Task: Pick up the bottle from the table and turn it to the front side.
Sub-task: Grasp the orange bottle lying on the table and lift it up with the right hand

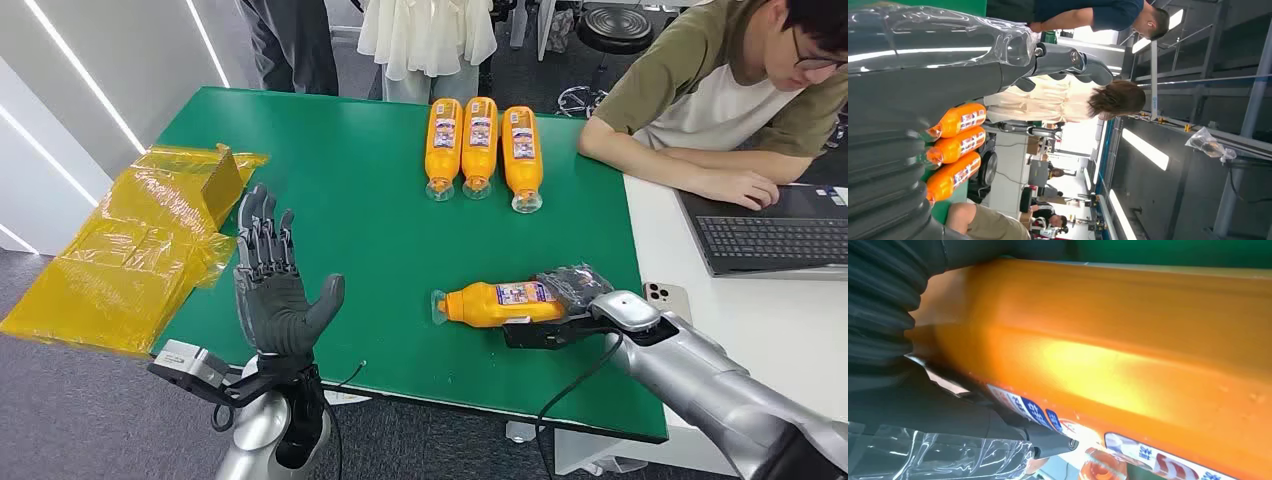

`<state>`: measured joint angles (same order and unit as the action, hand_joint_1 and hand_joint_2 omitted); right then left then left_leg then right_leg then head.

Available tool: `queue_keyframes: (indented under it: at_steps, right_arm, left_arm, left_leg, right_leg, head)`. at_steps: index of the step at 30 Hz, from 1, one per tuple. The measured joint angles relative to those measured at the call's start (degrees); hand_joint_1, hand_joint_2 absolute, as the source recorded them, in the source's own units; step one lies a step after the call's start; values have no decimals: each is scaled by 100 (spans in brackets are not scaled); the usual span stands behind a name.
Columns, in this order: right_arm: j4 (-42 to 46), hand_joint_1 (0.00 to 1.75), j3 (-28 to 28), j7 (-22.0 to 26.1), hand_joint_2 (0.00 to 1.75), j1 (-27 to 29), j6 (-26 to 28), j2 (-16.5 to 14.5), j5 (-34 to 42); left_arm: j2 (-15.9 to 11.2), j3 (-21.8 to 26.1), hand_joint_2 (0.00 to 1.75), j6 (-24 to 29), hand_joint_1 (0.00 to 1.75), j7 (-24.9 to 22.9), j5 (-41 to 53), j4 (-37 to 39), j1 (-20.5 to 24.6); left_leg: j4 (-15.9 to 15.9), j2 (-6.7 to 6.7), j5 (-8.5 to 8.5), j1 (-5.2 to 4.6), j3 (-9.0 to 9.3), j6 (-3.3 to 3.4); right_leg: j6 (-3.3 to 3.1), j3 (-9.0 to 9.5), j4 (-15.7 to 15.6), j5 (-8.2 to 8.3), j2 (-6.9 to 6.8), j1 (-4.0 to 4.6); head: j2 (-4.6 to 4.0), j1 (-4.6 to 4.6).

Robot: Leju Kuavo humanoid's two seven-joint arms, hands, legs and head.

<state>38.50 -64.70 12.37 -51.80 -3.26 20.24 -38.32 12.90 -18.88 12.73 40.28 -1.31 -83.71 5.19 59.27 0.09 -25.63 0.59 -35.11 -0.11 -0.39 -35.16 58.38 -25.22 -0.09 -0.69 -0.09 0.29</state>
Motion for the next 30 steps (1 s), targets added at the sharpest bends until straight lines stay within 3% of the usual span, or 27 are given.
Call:
queue_keyframes:
  at_steps: [6,9,12,16,18,25,30]
  right_arm:
    - [81,175,118,-52,175,152,304,27,18]
    - [154,175,303,4,175,358,804,4,174]
    - [263,175,713,163,175,744,1671,-173,449]
    - [654,175,1789,656,175,1372,3594,-662,761]
    - [859,175,2242,866,175,1555,4002,-853,848]
    - [1777,175,3823,2198,175,2673,4243,-1478,842]
    - [2310,175,4413,2330,175,3297,4245,-1881,831]
  left_arm:
    - [1,1,175,-2,0,0,20,0,0]
    - [2,3,175,40,0,0,39,0,0]
    - [2,7,175,121,0,0,53,1,-1]
    - [9,2,175,176,0,-1,98,152,43]
    - [19,-8,175,209,0,-2,136,307,78]
    - [33,-123,175,-9,0,-2,66,974,229]
    - [50,-297,175,-524,0,-2,-79,1419,346]
  left_leg:
    - [-1,8,-1,1,8,0]
    - [-2,5,-1,4,8,0]
    - [-3,6,0,4,4,-1]
    - [-3,5,0,4,-1,-2]
    - [-3,-4,1,5,-1,-2]
    - [-4,-12,-5,4,-14,-1]
    - [-4,-15,-7,3,-18,1]
  right_leg:
    - [0,6,1,0,5,1]
    - [0,12,2,0,1,4]
    - [-1,11,4,0,1,6]
    - [-2,-6,5,0,1,5]
    - [-4,-6,4,-5,-7,7]
    - [-8,-8,1,-15,-20,8]
    - [-3,-12,-2,-19,-25,7]
  head:
    - [0,-1]
    - [0,1]
    - [0,2]
    - [0,-3]
    - [0,-3]
    - [0,1]
    - [0,0]
